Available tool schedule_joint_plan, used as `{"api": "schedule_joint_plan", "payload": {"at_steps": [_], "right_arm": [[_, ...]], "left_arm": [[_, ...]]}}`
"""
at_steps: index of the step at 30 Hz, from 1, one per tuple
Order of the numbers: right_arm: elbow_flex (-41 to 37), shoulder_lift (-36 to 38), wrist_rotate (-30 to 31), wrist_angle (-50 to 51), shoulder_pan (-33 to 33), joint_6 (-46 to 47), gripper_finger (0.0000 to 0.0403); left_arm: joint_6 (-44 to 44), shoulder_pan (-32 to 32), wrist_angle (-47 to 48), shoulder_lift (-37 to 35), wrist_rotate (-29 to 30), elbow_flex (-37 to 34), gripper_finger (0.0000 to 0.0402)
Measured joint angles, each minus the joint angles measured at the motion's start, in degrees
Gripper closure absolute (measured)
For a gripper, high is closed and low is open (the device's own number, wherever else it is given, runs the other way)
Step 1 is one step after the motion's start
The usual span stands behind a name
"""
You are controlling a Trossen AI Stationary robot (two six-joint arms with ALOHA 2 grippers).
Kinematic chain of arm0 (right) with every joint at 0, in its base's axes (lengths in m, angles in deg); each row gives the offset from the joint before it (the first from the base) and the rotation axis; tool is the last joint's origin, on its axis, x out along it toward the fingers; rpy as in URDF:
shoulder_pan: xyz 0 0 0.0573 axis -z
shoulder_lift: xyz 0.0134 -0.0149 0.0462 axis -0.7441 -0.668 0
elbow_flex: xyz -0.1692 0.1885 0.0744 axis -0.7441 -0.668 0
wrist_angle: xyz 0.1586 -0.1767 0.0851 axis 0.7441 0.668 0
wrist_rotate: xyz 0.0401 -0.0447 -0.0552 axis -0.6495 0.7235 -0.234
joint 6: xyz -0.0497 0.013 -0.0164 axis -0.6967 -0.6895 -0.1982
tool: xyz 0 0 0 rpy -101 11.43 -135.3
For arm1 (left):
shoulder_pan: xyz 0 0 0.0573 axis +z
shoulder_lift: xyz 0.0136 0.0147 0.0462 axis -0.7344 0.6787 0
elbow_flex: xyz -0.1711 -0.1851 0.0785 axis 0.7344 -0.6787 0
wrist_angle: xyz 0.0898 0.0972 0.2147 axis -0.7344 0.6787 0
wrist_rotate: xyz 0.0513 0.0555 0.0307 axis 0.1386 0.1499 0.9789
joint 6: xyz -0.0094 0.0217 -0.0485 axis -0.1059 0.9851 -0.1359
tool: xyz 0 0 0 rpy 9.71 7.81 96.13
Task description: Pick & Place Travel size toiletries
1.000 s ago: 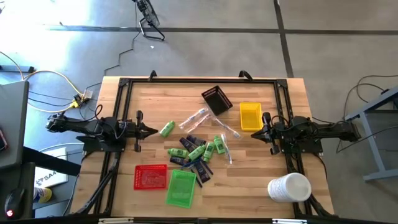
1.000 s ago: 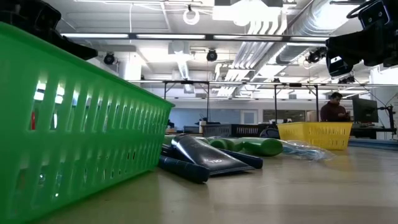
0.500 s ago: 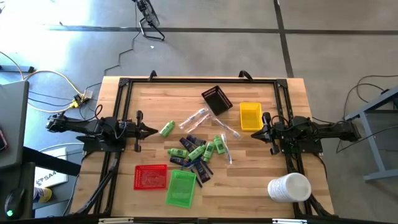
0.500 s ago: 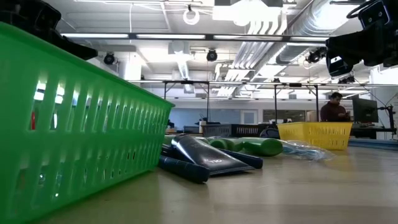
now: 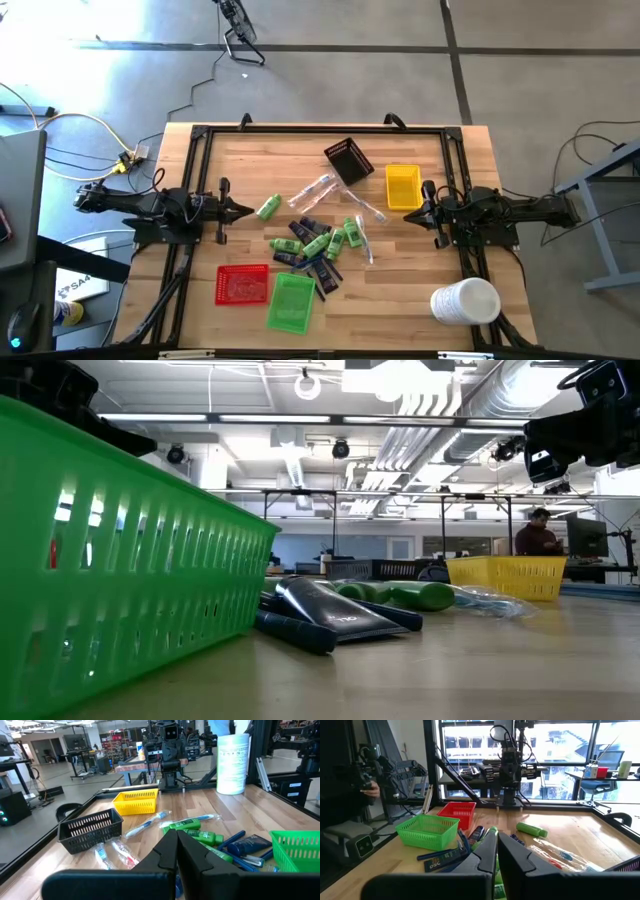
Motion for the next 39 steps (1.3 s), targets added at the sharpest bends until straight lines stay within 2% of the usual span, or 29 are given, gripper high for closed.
{"api": "schedule_joint_plan", "payload": {"at_steps": [39], "right_arm": [[0.0, 0.0, 1.1, 0.1, 0.0, 0.2, 0.0394]], "left_arm": [[0.0, 0.0, 0.0, 0.0, 0.0, 0.0, 0.0398]]}}
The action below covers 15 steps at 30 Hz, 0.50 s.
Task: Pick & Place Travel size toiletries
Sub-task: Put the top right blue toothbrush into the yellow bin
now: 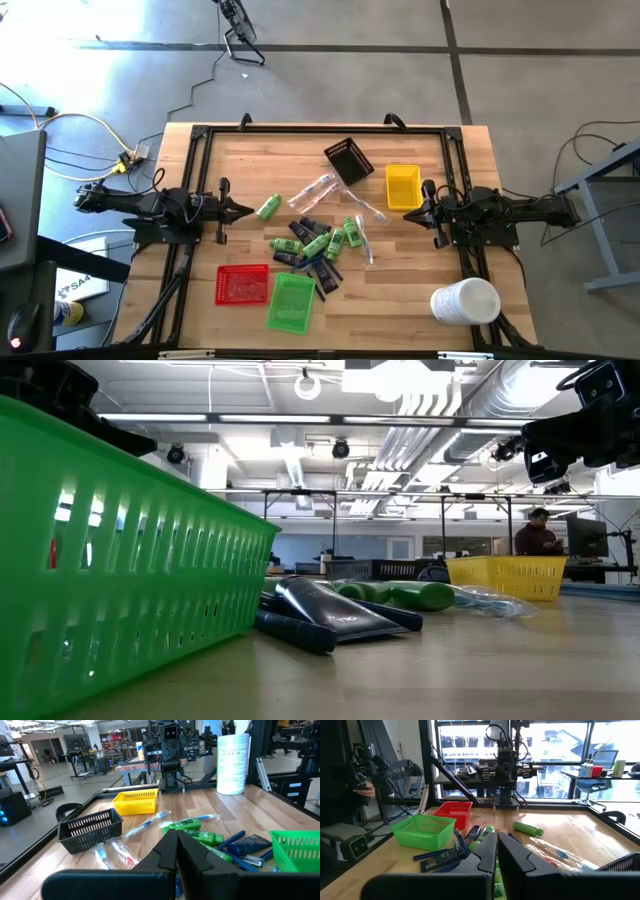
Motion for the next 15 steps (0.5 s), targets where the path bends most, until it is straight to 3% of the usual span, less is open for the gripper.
{"api": "schedule_joint_plan", "payload": {"at_steps": [15], "right_arm": [[0.0, 0.0, 0.4, 0.0, 0.0, 0.0, 0.0394]], "left_arm": [[-0.2, 0.0, 0.0, 0.0, 0.0, 0.0, 0.0398]]}}
